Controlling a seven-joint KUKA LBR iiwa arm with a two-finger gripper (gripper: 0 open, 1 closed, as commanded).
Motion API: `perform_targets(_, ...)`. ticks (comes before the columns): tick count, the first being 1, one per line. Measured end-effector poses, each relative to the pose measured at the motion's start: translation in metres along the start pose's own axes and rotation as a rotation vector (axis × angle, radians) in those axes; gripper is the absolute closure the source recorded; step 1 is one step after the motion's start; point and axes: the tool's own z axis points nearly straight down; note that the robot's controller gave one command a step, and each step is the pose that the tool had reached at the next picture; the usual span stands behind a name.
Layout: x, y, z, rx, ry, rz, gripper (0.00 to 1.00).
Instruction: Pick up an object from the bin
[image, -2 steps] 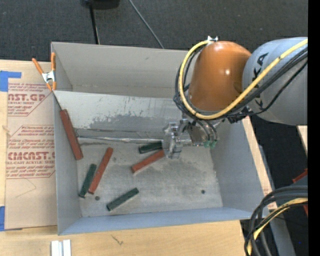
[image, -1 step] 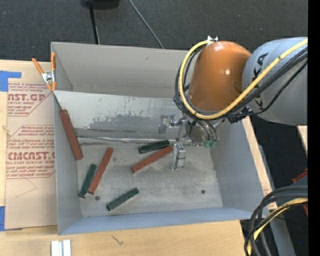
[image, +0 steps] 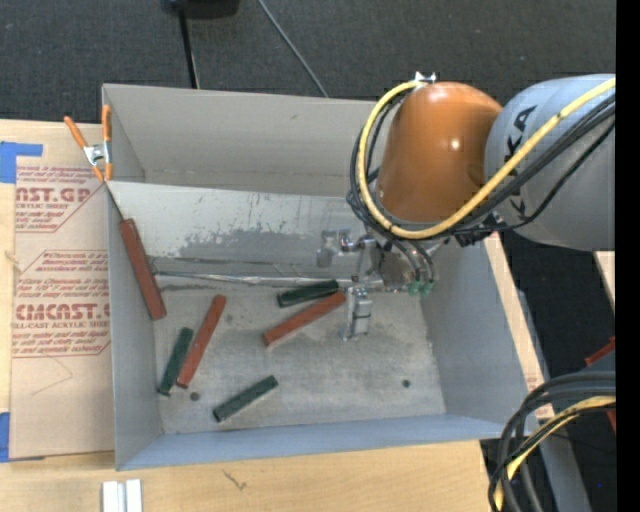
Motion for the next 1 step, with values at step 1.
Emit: perform_targets(1, -0.0091, 0.0080, 0.0488, 0.000, -0.007, -0.014, 0.00)
